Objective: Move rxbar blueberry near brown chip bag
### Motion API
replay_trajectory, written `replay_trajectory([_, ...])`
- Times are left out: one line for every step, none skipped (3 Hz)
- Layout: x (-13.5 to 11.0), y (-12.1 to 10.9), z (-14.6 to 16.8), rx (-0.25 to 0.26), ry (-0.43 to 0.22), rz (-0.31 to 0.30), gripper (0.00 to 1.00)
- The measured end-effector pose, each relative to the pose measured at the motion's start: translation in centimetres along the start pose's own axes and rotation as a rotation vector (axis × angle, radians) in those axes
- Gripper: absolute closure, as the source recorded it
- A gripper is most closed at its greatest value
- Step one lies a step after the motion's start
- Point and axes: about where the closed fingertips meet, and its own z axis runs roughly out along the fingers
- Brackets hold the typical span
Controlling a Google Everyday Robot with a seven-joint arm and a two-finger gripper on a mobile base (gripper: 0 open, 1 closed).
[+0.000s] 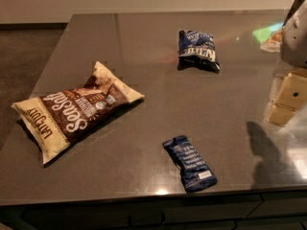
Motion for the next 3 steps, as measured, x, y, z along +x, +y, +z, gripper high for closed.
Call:
replay_trajectory([0.0,0.0,0.0,0.000,0.000,0.000,0.00])
replay_trajectory([-0.4,0.1,-0.1,0.001,-0.013,-0.012,0.00])
replay_trajectory([-1.9,1.0,0.7,-0.038,-0.043,-0.059,0.00])
